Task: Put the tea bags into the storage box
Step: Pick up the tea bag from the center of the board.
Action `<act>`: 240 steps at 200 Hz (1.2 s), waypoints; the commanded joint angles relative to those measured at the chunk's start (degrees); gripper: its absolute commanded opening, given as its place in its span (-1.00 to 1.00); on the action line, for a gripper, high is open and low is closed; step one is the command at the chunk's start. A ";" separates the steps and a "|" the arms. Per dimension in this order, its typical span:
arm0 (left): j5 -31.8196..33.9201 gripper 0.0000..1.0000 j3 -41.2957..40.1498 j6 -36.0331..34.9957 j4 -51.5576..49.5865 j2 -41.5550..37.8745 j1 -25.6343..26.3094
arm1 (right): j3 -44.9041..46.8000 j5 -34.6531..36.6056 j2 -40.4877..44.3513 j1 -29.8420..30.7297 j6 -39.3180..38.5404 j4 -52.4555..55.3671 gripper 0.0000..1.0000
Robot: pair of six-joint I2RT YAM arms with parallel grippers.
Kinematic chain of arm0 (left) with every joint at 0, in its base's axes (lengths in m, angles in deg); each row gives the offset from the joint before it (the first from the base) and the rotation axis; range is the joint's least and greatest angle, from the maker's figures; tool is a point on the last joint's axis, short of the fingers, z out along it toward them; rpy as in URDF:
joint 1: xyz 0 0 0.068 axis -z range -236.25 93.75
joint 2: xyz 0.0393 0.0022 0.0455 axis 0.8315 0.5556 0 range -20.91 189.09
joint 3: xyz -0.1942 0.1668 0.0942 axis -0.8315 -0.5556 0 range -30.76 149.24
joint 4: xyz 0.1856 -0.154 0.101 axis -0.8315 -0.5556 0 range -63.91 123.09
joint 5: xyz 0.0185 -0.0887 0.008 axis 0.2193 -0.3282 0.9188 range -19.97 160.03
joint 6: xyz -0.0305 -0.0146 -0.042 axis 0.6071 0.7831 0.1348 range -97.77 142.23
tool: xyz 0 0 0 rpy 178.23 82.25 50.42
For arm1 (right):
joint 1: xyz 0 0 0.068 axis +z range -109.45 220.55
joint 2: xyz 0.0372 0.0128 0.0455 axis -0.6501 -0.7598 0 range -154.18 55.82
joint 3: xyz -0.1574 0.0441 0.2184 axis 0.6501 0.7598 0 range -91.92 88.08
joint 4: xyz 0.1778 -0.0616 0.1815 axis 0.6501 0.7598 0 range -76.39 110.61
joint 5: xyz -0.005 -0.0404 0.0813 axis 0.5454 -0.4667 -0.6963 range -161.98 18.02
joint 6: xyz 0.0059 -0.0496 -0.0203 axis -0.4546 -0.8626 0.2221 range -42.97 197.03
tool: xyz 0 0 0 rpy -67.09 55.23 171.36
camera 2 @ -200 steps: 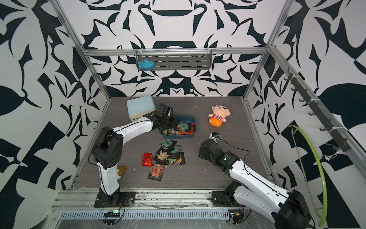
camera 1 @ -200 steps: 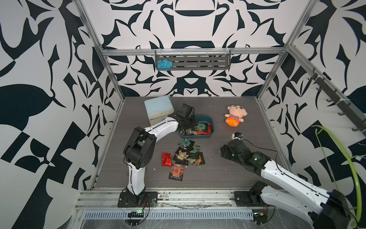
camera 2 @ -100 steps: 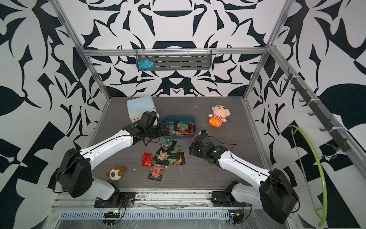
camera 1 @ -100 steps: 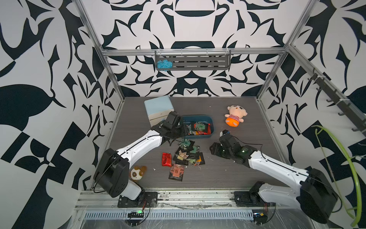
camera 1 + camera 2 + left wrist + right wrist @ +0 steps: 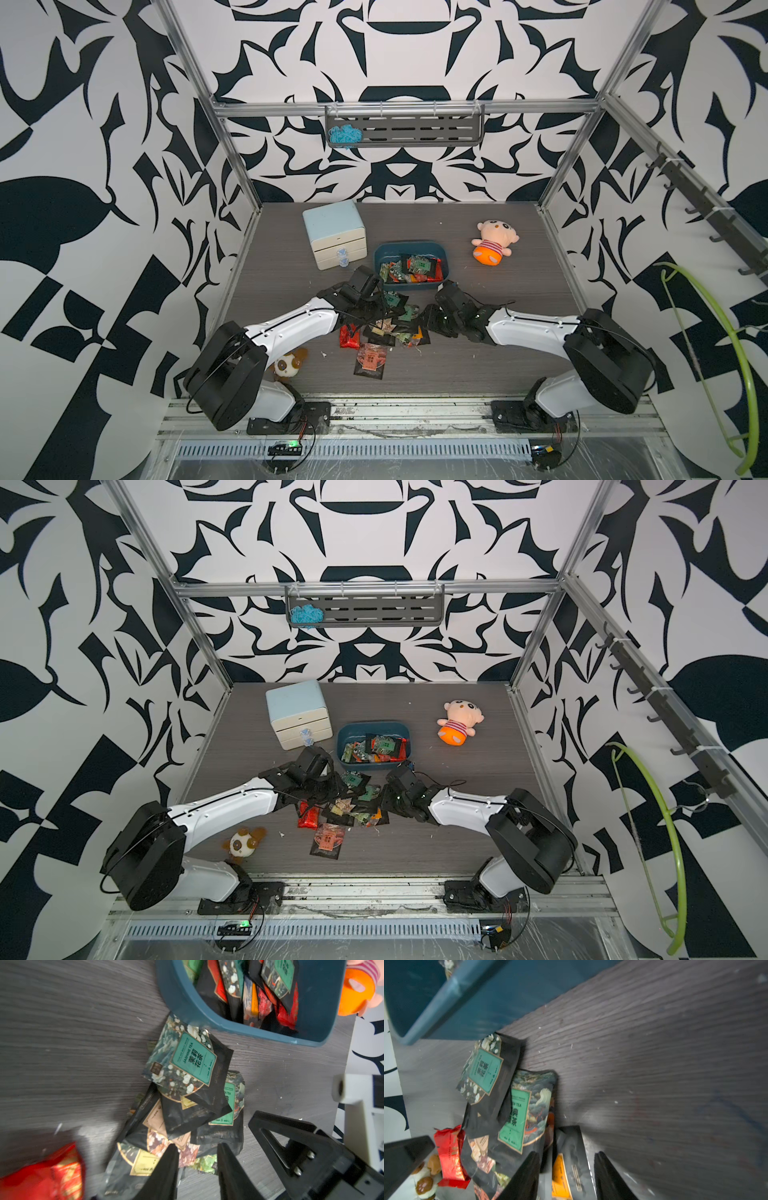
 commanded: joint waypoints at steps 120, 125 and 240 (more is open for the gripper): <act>0.03 -0.42 -1.80 -0.90 1.54 4.13 0.16 | -8.68 1.05 -9.05 0.06 0.87 -4.65 -0.36; -0.02 -0.43 -1.71 -1.02 1.54 4.27 0.22 | -8.77 1.01 -9.23 0.08 0.87 -4.58 -0.39; 2.94 -0.46 -0.38 -2.59 -0.83 1.87 0.20 | -10.74 7.13 -3.67 0.09 -3.24 7.68 -1.00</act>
